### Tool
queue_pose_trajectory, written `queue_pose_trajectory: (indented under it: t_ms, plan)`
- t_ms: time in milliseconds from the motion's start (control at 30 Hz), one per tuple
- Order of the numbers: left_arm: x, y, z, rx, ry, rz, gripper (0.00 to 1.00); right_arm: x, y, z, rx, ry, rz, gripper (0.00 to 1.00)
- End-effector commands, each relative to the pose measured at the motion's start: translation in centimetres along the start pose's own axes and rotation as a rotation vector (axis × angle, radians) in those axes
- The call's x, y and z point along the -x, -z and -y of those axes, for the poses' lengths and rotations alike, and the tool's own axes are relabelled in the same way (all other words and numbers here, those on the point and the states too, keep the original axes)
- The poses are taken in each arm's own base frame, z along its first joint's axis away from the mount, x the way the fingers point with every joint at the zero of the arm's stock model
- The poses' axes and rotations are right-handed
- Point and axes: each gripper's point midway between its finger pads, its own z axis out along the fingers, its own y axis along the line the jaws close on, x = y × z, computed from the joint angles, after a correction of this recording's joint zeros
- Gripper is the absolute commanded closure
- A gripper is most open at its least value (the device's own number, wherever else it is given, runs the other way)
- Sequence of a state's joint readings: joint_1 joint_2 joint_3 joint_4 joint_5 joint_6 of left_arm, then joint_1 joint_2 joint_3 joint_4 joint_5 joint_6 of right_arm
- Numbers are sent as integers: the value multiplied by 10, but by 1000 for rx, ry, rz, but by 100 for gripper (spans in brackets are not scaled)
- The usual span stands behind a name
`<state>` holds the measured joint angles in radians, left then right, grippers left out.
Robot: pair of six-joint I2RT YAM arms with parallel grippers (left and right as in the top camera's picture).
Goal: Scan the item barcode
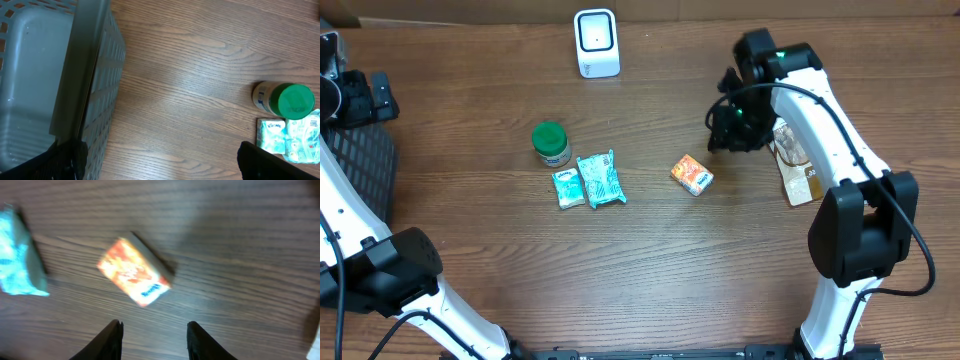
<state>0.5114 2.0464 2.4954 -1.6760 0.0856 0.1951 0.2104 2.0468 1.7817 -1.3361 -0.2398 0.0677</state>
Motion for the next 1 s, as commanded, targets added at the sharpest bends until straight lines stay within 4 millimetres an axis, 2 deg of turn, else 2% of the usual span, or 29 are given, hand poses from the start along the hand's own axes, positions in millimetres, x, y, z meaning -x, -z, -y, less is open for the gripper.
queue_pose_trajectory:
  t_ms: [0,267,367,667,967]
  plan:
    - [2,16,-1,12,-21,46,0,-12,-18,4,51,29,-43,60]
    - [2,16,-1,12,-21,46,0,-17,-58,14,117,25,-36,62]
    - [2,16,-1,12,-21,46,1,-19,-71,14,157,20,-24,66]
    - [2,16,-1,12,-21,46,0,-15,-88,10,214,34,5,67]
    - [2,16,-1,12,-21,46,0,-6,-97,10,228,42,27,67]
